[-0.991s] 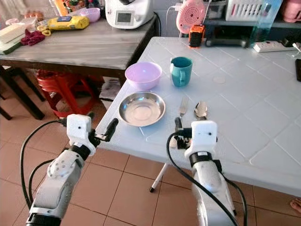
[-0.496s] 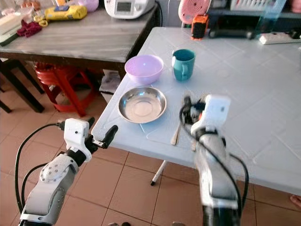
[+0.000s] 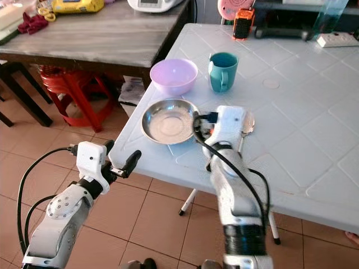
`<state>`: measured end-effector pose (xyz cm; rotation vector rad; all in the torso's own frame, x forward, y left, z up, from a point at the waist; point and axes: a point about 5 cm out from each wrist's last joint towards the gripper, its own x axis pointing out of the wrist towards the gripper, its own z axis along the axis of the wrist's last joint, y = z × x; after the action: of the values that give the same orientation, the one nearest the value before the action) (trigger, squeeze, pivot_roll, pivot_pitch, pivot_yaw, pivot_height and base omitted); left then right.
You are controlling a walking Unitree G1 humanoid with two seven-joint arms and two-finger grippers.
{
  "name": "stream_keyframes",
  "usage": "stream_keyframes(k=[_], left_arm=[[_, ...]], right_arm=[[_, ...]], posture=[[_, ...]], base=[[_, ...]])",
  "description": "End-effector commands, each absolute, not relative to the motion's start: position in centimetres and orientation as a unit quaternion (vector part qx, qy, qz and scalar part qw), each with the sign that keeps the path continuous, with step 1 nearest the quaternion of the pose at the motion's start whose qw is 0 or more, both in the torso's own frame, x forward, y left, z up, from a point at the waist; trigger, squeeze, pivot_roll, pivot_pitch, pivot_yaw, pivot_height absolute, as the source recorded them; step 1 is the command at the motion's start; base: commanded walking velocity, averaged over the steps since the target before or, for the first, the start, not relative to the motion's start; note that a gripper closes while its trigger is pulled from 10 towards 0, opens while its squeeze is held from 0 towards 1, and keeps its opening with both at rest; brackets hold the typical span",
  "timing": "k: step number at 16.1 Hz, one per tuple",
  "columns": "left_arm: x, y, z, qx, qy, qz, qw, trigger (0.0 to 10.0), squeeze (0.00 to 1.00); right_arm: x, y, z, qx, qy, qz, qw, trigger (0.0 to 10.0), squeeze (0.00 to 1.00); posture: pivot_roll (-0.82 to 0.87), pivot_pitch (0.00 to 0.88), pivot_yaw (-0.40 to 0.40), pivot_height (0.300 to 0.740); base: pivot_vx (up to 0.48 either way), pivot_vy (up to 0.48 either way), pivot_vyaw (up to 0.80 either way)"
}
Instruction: Setting the table
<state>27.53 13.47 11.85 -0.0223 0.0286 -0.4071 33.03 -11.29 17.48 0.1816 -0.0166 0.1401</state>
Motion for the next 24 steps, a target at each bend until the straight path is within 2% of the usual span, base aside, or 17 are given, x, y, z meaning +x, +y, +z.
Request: stream_keyframes(k=[1, 3, 9, 11, 13, 16, 24], left_arm=[[27.2, 13.7, 11.9, -0.008, 0.017, -0.197, 0.980, 10.0, 0.00], [27.2, 13.9, 11.9, -0.008, 0.017, -0.193, 0.981, 10.0, 0.00], [27.3, 13.5, 11.9, -0.009, 0.017, -0.199, 0.980, 10.0, 0.00], [27.3, 13.4, 11.9, -0.010, 0.017, -0.203, 0.979, 10.0, 0.00], [26.5, 13.0, 12.6, -0.044, 0.004, -0.258, 0.965, 10.0, 0.00], [25.9, 12.8, 13.4, -0.057, -0.010, -0.295, 0.954, 10.0, 0.00], [26.0, 12.9, 13.4, -0.053, -0.005, -0.298, 0.953, 10.0, 0.00]], right_arm=[[33.1, -10.8, 17.5, 0.094, 0.000, 0.074, 0.993, 10.0, 0.00], [33.2, -10.9, 17.5, 0.132, 0.009, 0.074, 0.988, 10.0, 0.00], [33.4, -10.2, 17.2, 0.176, 0.055, 0.096, 0.978, 10.0, 0.00], [33.4, -10.1, 17.1, 0.178, 0.066, 0.109, 0.976, 10.0, 0.00], [33.4, -10.1, 16.9, 0.171, 0.074, 0.107, 0.977, 10.0, 0.00], [33.3, -10.4, 16.1, 0.158, 0.089, 0.106, 0.978, 10.0, 0.00], [34.2, -10.6, 15.8, 0.191, 0.119, 0.109, 0.968, 10.0, 0.00]], posture=[[-0.11, 0.181, 0.082, 0.740], [-0.11, 0.179, 0.081, 0.740], [-0.11, 0.174, 0.080, 0.740], [-0.12, 0.173, 0.081, 0.740], [-0.11, 0.168, 0.077, 0.740], [-0.11, 0.170, 0.073, 0.740], [-0.11, 0.176, 0.080, 0.740]], base=[[0.000, 0.000, 0.00], [0.000, 0.000, 0.00], [0.000, 0.000, 0.00], [0.000, 0.000, 0.00], [0.000, 0.000, 0.00], [0.000, 0.000, 0.00], [0.000, 0.000, 0.00]])
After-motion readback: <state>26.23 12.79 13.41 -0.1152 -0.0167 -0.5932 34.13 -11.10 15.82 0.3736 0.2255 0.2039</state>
